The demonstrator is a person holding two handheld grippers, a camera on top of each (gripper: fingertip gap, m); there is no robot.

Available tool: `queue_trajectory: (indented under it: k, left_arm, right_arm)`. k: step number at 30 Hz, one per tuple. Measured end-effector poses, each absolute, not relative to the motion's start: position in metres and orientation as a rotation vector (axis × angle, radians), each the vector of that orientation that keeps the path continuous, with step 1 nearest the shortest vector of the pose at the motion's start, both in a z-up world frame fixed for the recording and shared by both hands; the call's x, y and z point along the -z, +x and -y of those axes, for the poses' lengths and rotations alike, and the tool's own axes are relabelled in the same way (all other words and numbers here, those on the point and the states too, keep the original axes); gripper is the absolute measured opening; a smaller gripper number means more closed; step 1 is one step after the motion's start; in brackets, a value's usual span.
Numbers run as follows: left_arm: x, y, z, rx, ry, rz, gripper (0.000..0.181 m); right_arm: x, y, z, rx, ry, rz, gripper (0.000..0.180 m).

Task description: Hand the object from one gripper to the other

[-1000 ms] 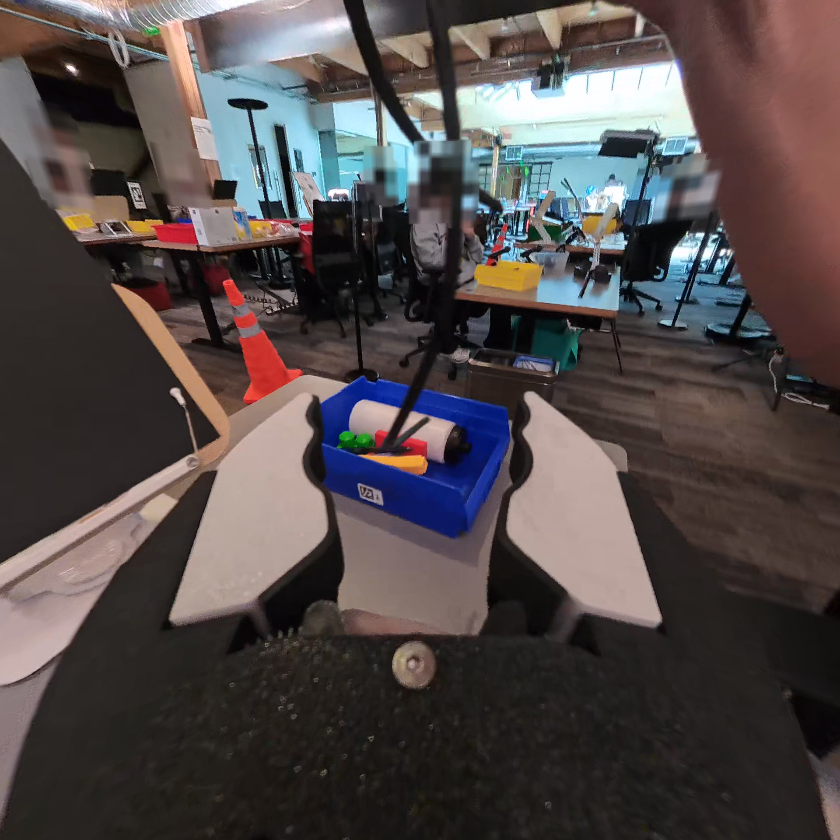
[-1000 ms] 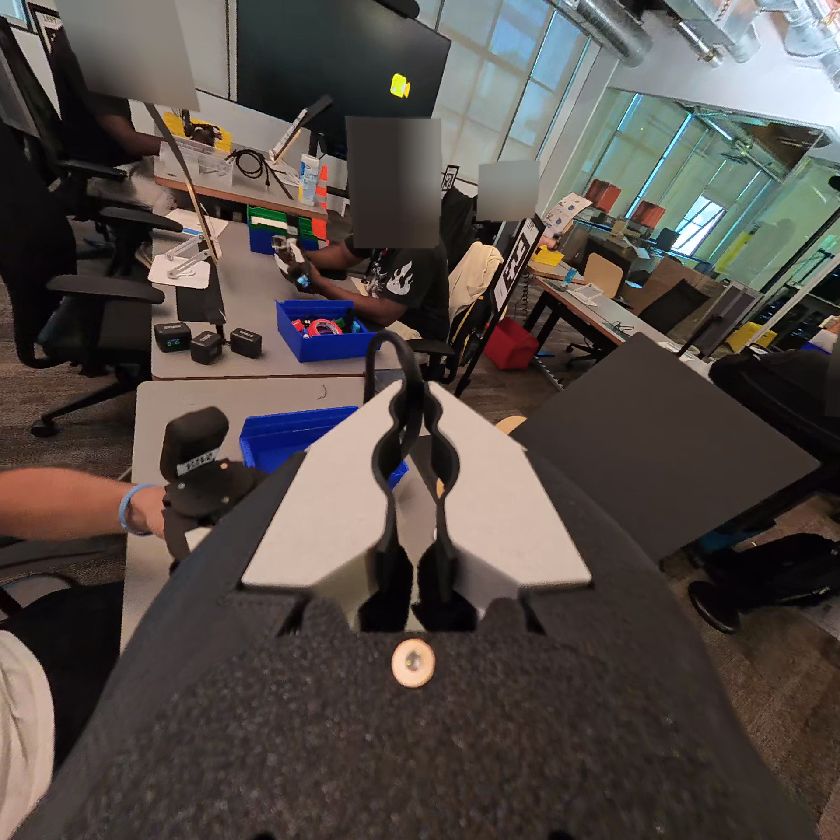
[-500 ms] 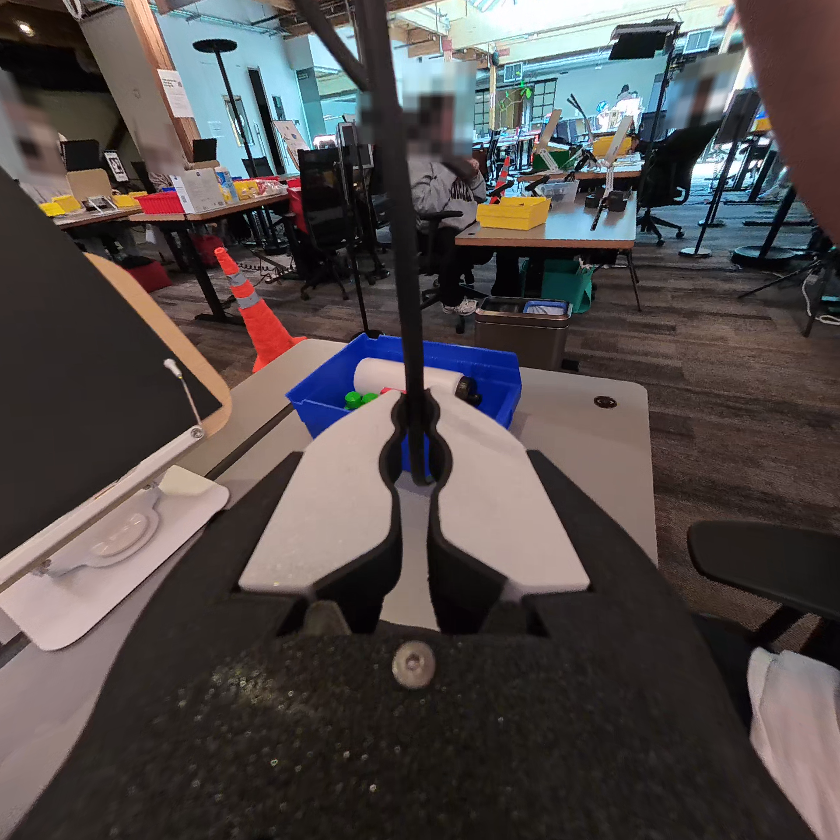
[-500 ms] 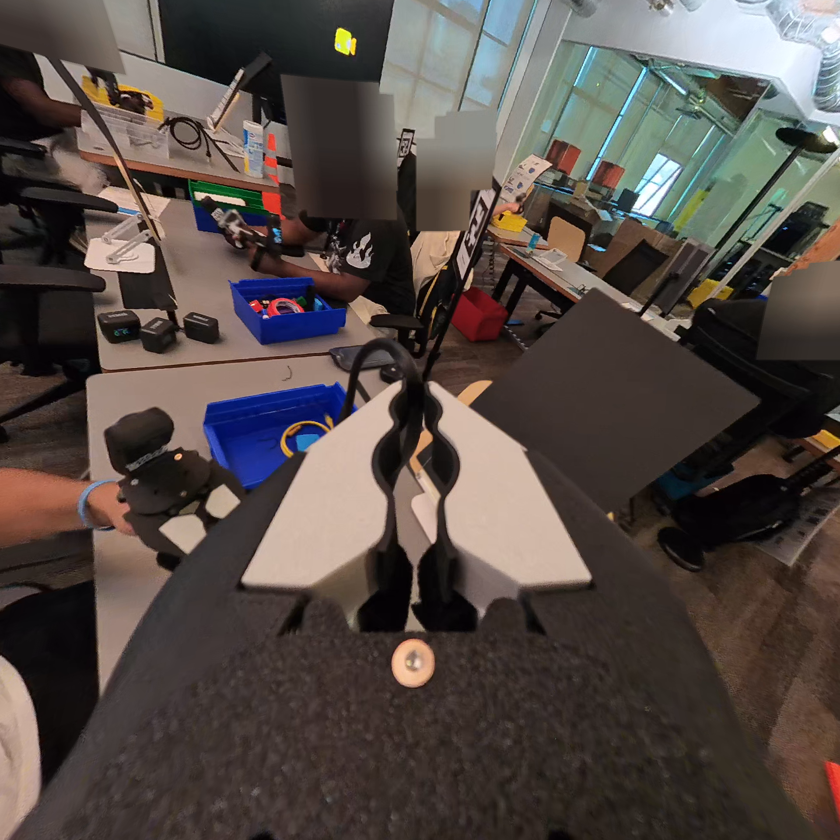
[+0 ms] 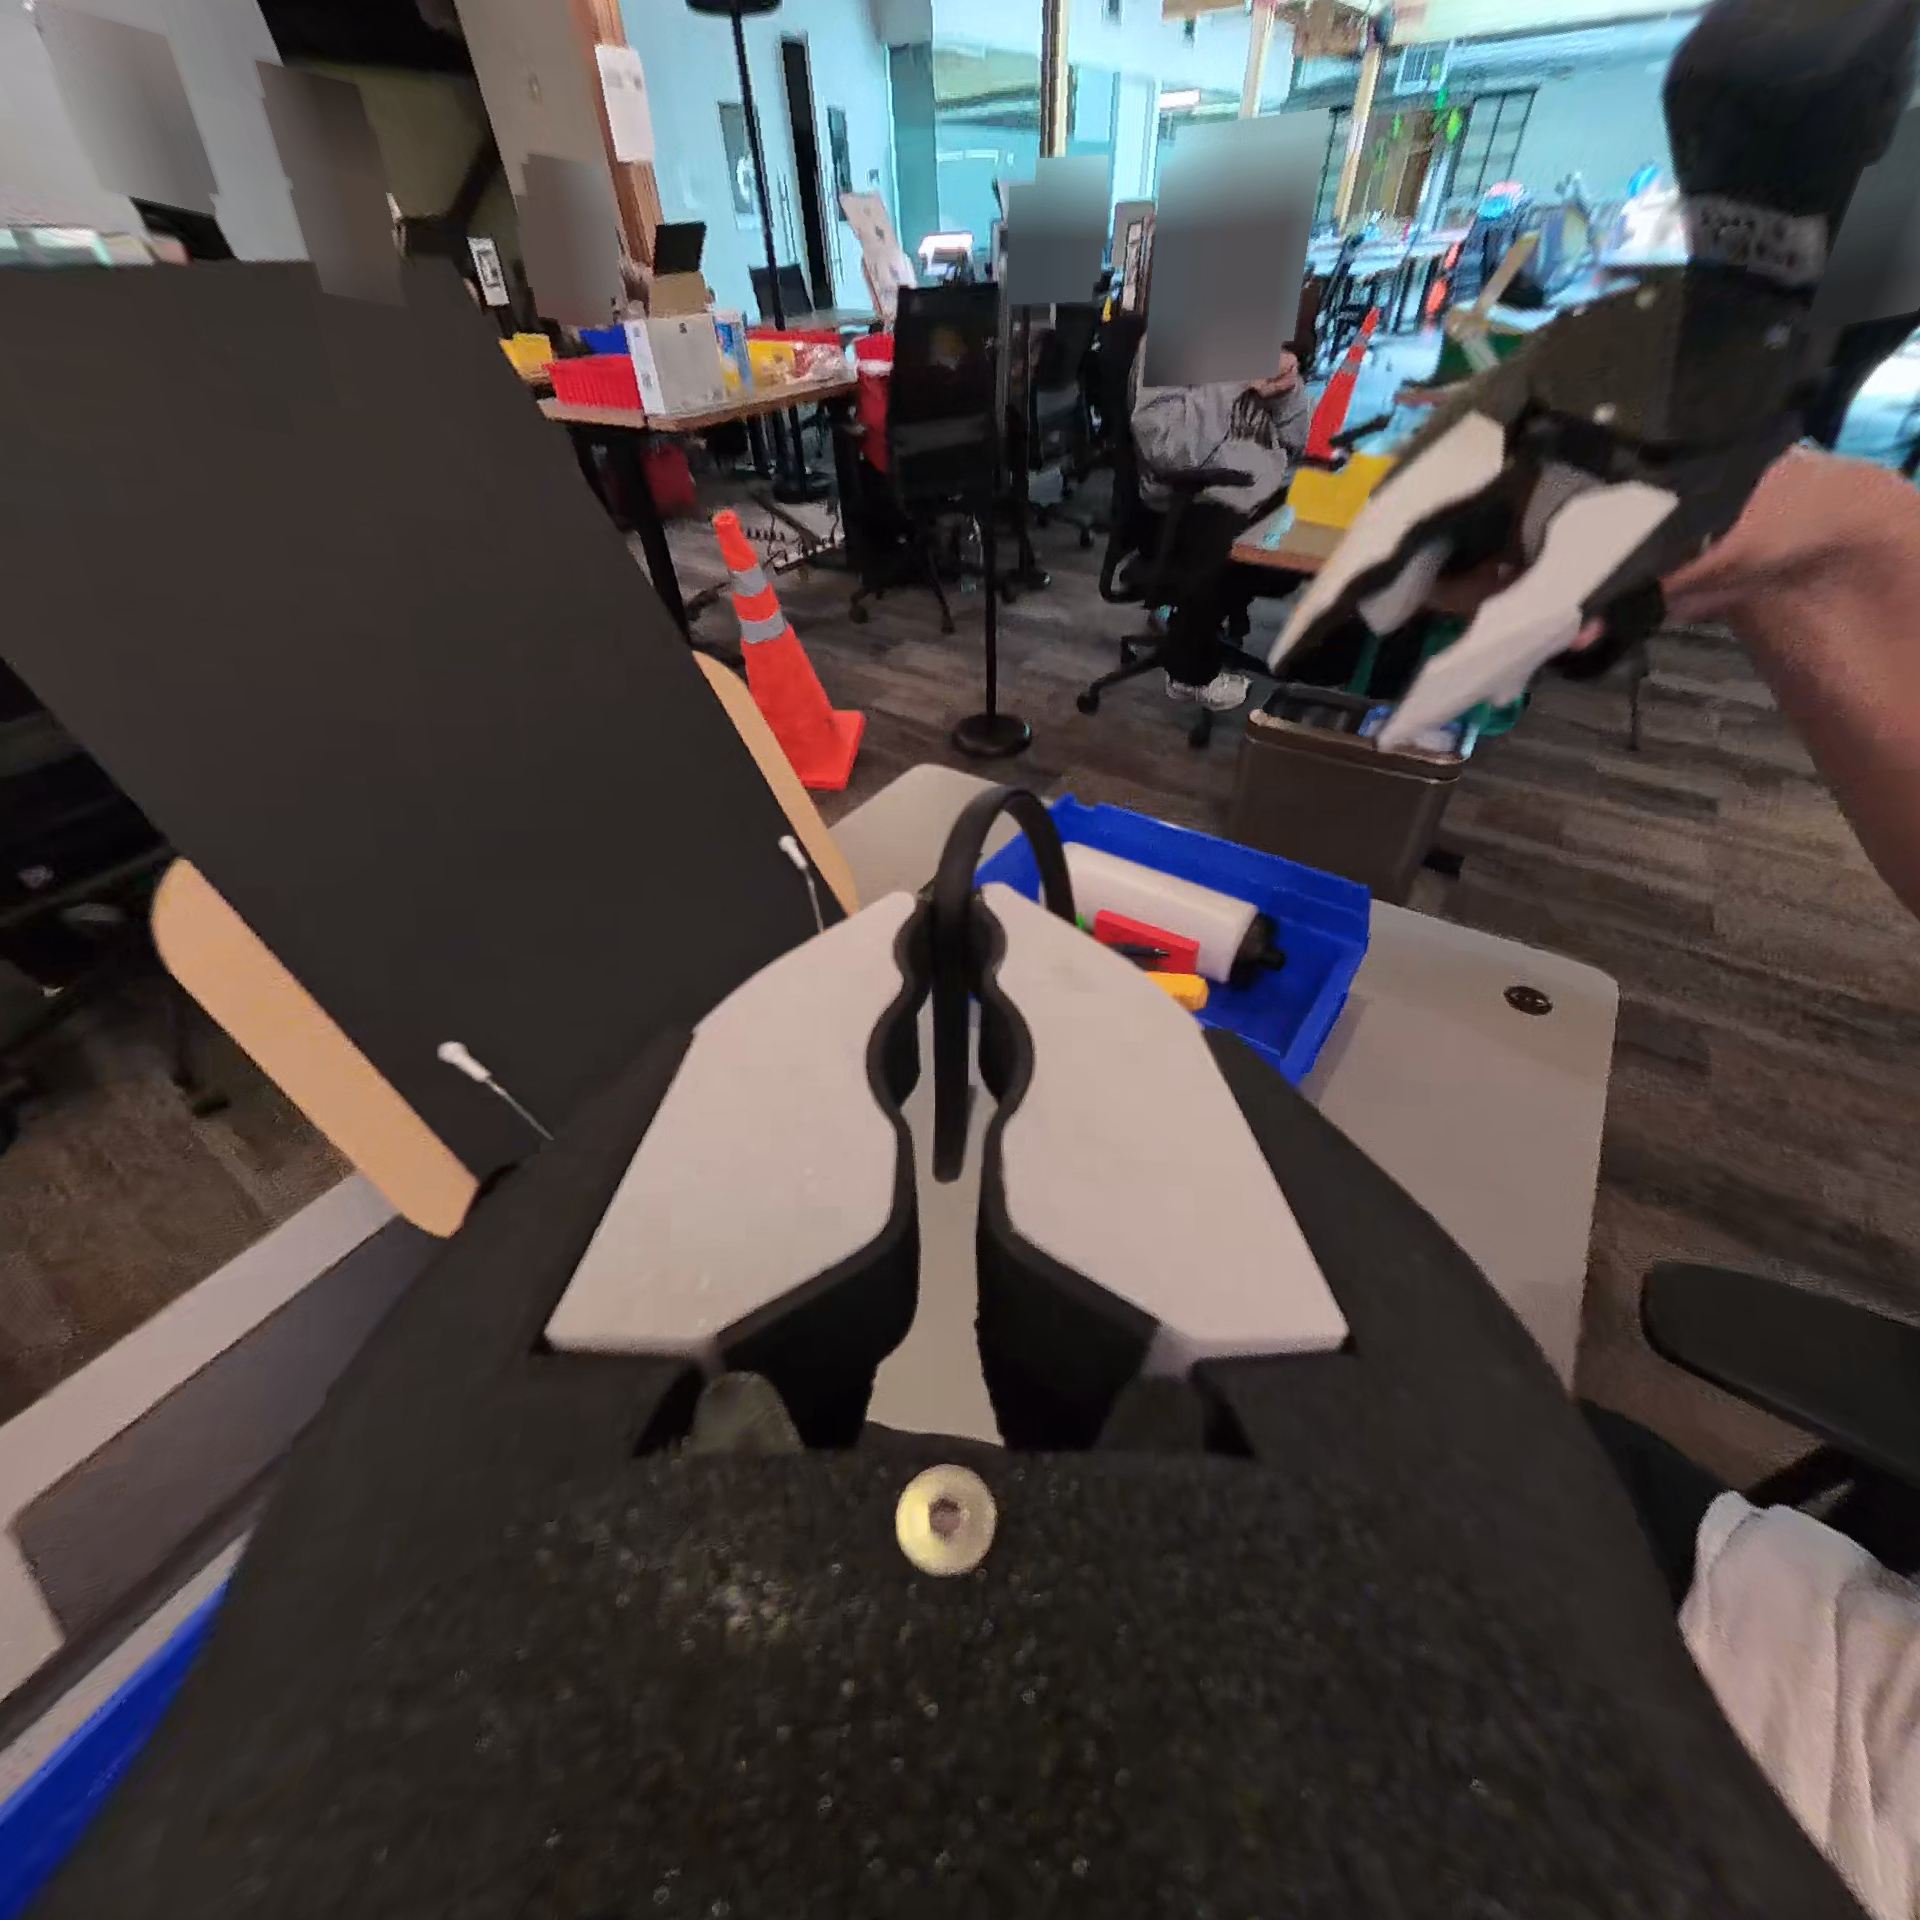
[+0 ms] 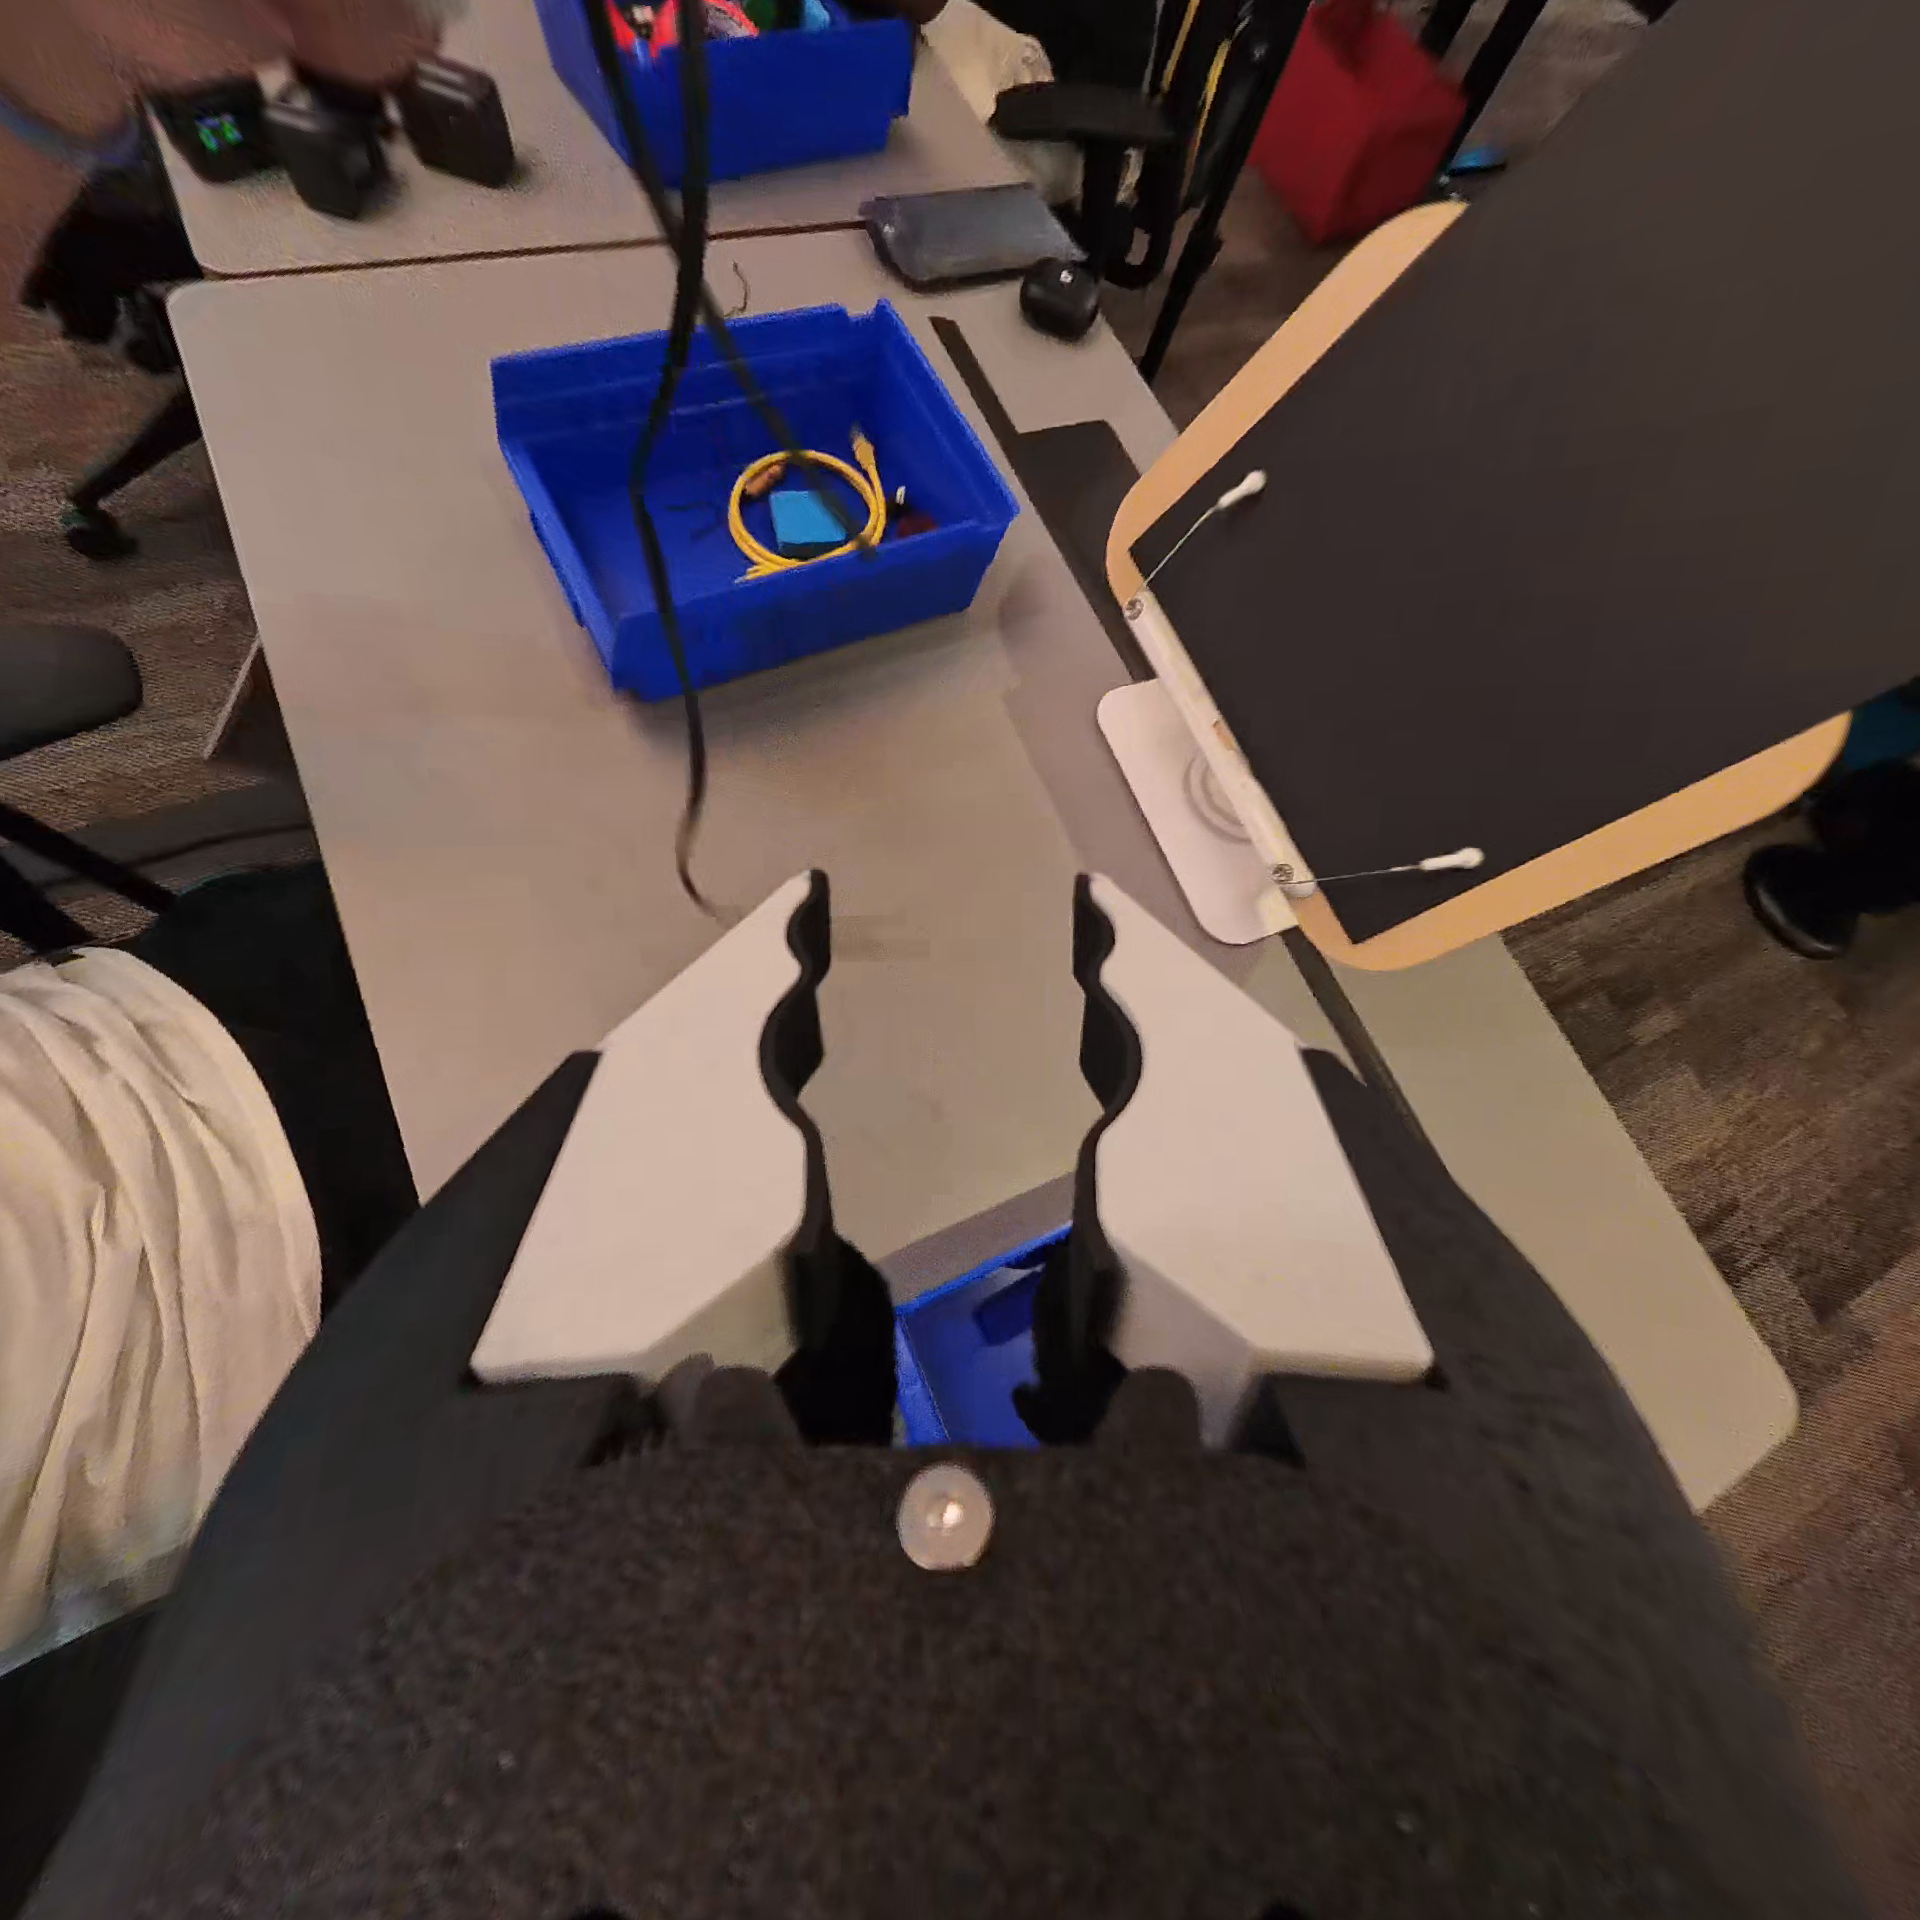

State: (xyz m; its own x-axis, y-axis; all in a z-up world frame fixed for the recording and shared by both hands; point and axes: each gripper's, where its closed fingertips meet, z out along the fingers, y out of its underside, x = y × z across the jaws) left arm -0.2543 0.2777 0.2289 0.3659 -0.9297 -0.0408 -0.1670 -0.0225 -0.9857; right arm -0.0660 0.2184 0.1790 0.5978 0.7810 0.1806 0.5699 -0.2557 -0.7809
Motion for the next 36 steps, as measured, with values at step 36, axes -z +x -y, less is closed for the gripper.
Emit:
queue_trajectory:
  k: [36]
  left_arm:
    - [-0.297, -0.203, -0.145, 0.828, -1.029, -1.944, 0.006]
  right_arm:
    - [-0.234, -0.245, -0.167, -1.356, -1.265, 1.504, 0.003]
